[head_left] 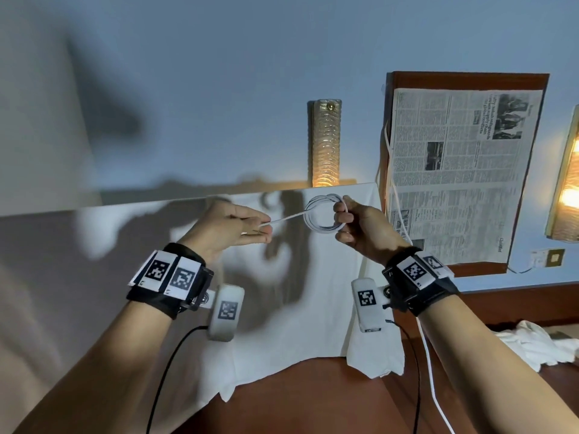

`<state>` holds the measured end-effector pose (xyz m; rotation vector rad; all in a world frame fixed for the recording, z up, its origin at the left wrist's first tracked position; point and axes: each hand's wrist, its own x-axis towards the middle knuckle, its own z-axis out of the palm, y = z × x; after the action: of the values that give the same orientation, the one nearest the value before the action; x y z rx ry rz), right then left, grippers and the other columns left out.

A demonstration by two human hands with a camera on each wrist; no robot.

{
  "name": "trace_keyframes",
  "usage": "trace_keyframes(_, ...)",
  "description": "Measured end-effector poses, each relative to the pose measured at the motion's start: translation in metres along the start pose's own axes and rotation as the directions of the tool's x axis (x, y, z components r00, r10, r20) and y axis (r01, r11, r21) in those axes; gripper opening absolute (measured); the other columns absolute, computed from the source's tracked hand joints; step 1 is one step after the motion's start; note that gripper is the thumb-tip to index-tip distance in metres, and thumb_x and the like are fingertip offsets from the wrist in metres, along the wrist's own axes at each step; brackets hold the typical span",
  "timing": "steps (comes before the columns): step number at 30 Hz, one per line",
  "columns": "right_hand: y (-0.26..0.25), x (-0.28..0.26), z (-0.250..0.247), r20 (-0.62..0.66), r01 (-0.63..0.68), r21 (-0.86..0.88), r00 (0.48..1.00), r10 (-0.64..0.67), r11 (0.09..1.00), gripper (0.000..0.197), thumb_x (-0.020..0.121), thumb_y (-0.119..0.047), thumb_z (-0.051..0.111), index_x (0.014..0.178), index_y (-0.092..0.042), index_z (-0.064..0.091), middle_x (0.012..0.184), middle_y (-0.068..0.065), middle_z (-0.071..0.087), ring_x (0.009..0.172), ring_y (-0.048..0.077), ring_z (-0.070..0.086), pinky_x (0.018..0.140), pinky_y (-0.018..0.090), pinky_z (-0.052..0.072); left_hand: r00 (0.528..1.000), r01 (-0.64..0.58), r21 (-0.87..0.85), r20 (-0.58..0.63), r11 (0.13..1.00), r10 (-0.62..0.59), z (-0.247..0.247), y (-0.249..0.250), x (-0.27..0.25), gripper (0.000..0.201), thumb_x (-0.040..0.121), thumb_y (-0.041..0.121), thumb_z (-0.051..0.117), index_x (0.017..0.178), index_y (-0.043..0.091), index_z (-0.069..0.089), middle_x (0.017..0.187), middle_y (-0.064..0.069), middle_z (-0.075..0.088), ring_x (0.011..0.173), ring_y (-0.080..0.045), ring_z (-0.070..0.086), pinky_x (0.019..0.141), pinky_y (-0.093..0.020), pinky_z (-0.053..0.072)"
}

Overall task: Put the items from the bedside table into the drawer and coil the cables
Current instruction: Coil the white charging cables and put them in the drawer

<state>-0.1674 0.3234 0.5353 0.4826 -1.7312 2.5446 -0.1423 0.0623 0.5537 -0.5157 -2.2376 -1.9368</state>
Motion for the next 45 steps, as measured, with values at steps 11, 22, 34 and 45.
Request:
trace_keyframes(11,-0.025,-0.009,0.038,0.238,0.121,-0.590,0.971,0.028,0.798,0.035,0.103,-0.033,0.040,0.073,-0.017,0.046,0.063,-0.003,0.030,0.056,0.012,0.020,0.052,0.027,0.014,0.992,-0.114,0.335,0.098,0.935,0.086,-0.001,0.006,-0.012,0.028,0.091,0.036,0.061,0.114,0.021,0.068,0.113,0.003,0.071,0.078,-0.003,0.060,0.058,-0.015,0.044)
trace_keyframes(22,-0.026,-0.006,0.060,0.304,0.251,-0.718,0.952,-0.031,0.649,0.013,0.100,-0.031,0.048,0.091,-0.023,0.053,0.062,0.001,0.045,0.055,0.011,0.038,0.051,0.020,0.032,0.978,-0.118,0.377,0.204,0.919,0.042,0.035,0.030,-0.008,0.044,0.100,0.042,0.043,0.103,0.003,0.064,0.076,0.001,0.047,0.063,-0.014,0.037,0.044,-0.017,0.027)
trace_keyframes(34,0.000,-0.021,0.038,0.323,0.456,-0.577,0.889,-0.324,0.678,0.051,0.081,0.018,0.045,0.114,-0.014,0.068,0.133,-0.004,0.057,0.127,0.011,0.050,0.099,0.031,0.043,0.977,0.038,-0.041,-0.210,0.998,-0.046,0.040,0.004,0.012,0.035,0.100,0.043,0.041,0.073,0.023,0.048,0.064,0.006,0.042,0.046,-0.009,0.028,0.038,-0.016,0.025)
trace_keyframes(45,0.040,-0.038,0.054,-0.006,0.487,-0.207,0.867,-0.499,0.849,0.014,0.090,0.002,0.059,0.092,-0.003,0.072,0.087,0.006,0.074,0.073,0.017,0.061,0.078,0.028,0.056,0.940,0.016,-0.313,-0.319,0.950,-0.121,0.048,-0.005,0.020,0.036,0.102,0.042,0.037,0.078,0.019,0.051,0.065,0.003,0.041,0.054,-0.010,0.034,0.043,-0.017,0.026)
